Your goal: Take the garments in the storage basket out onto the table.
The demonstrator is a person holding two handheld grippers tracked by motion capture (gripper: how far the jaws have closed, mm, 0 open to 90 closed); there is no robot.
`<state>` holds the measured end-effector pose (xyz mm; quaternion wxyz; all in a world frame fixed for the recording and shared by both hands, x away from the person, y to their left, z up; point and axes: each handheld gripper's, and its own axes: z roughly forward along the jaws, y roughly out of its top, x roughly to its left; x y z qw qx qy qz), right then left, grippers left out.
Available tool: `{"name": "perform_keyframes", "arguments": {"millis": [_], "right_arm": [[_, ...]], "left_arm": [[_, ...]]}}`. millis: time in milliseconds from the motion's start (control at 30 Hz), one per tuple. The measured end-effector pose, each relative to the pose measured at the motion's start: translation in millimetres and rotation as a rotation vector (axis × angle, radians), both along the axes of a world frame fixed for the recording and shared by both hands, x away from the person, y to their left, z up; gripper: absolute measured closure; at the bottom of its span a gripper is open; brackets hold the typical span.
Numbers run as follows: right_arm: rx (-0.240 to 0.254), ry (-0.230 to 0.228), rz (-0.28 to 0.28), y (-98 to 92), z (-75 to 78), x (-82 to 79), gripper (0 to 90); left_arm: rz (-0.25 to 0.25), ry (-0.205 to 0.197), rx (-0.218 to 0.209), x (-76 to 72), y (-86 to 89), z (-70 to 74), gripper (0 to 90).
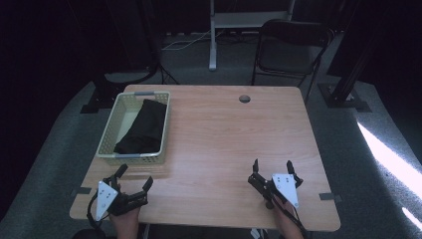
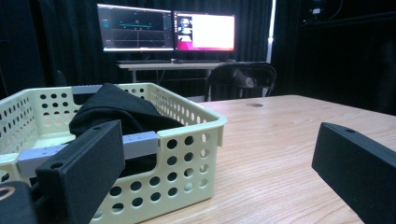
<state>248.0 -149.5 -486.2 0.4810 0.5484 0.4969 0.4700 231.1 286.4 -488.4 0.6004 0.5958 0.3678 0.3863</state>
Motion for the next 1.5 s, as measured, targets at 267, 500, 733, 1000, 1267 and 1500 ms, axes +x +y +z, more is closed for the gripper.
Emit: {"name": "perform_keyframes", "arguments": {"millis": [267,500,733,1000,1267,1500], "right_arm": [[0.001,0.001,0.002,-0.4,0.0,-0.4,0.1],[-0.008,0.003,0.009,0.3,0.1,0.0,0.0],[-0.009,0.004,0.011,0.2,0.2,0.1,0.1],[-0.009,0.004,0.012,0.5,0.1,0.1,0.1],[-0.011,0.006,0.009,0.6,0.2,0.2,0.1],[-0.011,0.010,0.011,0.4,0.3,0.6,0.1]], "left_arm": [[0.008,0.017,0.009,1.5,-0.8,0.4,3.0],[-0.004,0.010,0.015,0.8,-1.8,0.5,3.0],[-0.045,-0.002,0.042,-1.6,-5.2,11.0,3.0],[-0.055,0.029,0.004,2.3,7.5,21.3,3.0],[-0.027,-0.009,-0.013,4.3,12.9,28.7,3.0],[-0.036,0.014,-0.020,8.0,11.6,43.5,3.0]]}}
